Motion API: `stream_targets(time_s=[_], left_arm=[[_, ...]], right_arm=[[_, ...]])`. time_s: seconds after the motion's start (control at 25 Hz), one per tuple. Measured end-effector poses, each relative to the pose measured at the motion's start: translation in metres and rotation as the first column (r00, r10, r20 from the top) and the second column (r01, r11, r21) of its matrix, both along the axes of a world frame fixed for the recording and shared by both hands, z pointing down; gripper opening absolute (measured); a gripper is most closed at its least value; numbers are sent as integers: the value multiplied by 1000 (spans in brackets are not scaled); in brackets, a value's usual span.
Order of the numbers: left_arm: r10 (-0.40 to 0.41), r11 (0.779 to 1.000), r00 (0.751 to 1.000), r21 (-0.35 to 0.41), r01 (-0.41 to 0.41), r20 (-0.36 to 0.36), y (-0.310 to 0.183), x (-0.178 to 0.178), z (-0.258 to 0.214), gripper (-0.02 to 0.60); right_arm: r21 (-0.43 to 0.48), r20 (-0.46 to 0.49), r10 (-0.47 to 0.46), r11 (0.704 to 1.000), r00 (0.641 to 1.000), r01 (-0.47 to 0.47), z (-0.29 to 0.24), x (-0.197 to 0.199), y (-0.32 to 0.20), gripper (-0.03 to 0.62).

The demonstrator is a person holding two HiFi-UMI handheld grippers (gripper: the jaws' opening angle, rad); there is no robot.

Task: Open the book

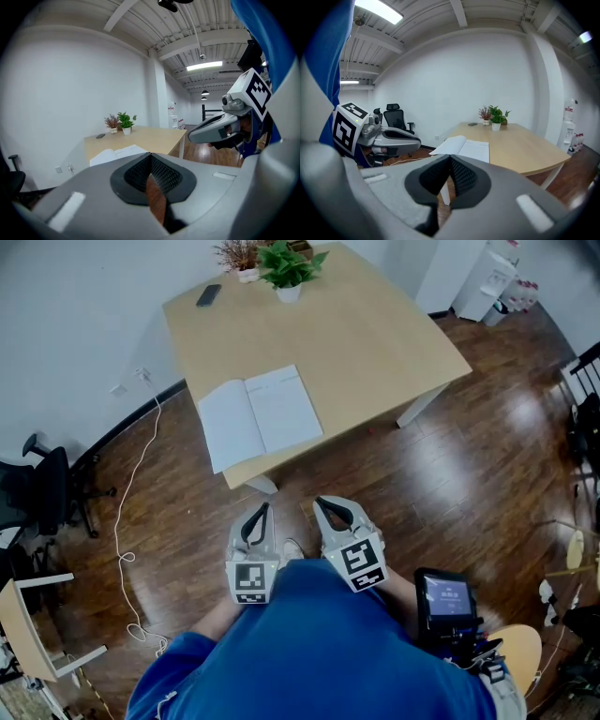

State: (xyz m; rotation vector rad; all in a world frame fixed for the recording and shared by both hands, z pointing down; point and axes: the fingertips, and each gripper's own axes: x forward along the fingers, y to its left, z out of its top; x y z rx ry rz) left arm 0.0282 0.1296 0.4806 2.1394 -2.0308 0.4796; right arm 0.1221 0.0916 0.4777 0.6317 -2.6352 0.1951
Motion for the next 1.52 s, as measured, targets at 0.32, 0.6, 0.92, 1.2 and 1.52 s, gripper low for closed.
stream_targets(time_s=[0.32,0.6,0.92,1.2,1.52], left_arm=[[-14,1000,1000,-7,14,1,5,-4,-1,6],[-23,1000,1000,-13,23,-7,7,-4,1,6],[-32,999,999,-13,32,-15,6,-5,2,6],[-32,999,999,-9,32,-15,4,-5,3,6],[-38,999,999,-12,38,-20,6,-5,5,6]], right_arm=[[-3,-1,-11,1000,1000,11,0,-2,3,3],[4,-6,-19,1000,1000,19,1,-2,4,3],[6,-9,-12,1000,1000,12,1,-2,0,3],[12,-7,-11,1000,1000,11,0,-2,-2,3],[18,-4,-12,1000,1000,13,-1,-3,-5,3]])
